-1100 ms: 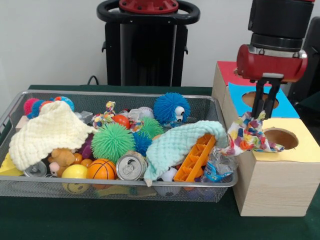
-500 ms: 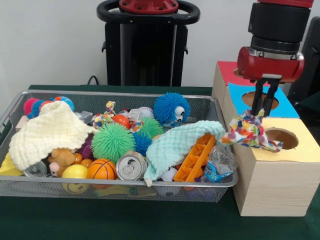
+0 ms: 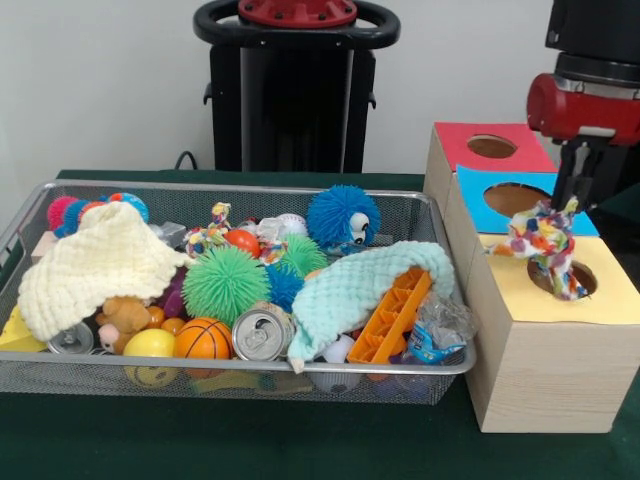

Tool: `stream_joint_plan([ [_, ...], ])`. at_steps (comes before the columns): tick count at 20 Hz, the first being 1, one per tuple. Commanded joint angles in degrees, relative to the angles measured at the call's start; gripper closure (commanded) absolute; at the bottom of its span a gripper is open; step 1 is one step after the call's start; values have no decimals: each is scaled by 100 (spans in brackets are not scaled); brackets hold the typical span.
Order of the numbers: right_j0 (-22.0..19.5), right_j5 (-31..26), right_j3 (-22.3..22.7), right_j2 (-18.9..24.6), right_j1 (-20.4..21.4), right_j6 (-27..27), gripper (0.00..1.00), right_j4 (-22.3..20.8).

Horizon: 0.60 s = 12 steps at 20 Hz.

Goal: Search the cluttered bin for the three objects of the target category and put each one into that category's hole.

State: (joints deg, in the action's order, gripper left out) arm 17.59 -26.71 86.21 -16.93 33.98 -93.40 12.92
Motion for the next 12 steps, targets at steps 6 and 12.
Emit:
stream_joint_plan([
  [6,2,-237,80,-8,-163,-1712,100,201],
  [12,-27,-146,8,28,-205,-1727,100,148],
])
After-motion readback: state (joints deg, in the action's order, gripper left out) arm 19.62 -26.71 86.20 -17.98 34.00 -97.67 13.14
